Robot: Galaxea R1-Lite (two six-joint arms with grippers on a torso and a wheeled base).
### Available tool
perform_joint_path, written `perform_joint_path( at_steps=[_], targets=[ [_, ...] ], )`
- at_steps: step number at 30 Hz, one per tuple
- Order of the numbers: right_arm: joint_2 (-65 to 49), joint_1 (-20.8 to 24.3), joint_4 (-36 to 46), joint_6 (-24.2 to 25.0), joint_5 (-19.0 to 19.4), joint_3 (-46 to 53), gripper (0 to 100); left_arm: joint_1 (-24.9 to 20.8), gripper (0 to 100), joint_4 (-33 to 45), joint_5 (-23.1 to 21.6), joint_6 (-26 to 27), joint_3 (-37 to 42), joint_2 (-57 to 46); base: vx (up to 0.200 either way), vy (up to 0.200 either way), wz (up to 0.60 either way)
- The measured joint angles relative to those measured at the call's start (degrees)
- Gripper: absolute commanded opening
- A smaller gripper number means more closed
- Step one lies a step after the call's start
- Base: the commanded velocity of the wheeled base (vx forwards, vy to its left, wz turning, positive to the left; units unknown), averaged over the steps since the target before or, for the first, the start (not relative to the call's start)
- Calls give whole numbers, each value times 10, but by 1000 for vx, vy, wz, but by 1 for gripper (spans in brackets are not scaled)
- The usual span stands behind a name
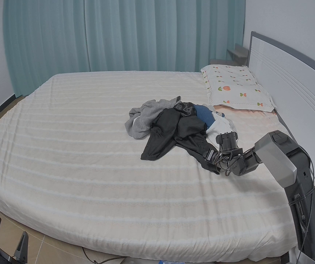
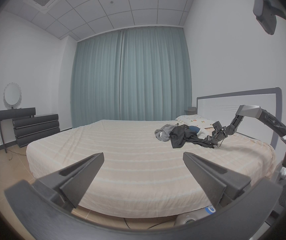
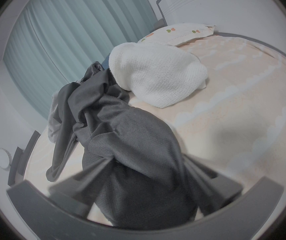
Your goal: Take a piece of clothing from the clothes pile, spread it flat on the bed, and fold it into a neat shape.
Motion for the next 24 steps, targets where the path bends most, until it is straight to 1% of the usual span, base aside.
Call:
perform_joint_path(
  at_steps=[2,4,6,8,11,14,17,24],
  targets=[
    [2,0,0,15,2,-1,0,0,100,0,0,0,0,0,0,0,0],
    [2,0,0,43,4,-1,0,0,100,0,0,0,0,0,0,0,0],
    [-4,-2,0,61,5,3,0,0,100,0,0,0,0,0,0,0,0],
    [-12,-4,-2,71,10,15,0,0,100,0,0,0,0,0,0,0,0],
    [-31,-7,-10,82,31,50,0,0,100,0,0,0,0,0,0,0,0],
    [-63,-10,-37,100,67,115,0,0,100,0,0,0,0,0,0,0,0],
    [-91,-11,-70,116,89,169,0,0,100,0,0,0,0,0,0,0,0],
    [-186,-11,-183,151,132,336,0,0,100,0,0,0,0,0,0,0,0]
  ],
)
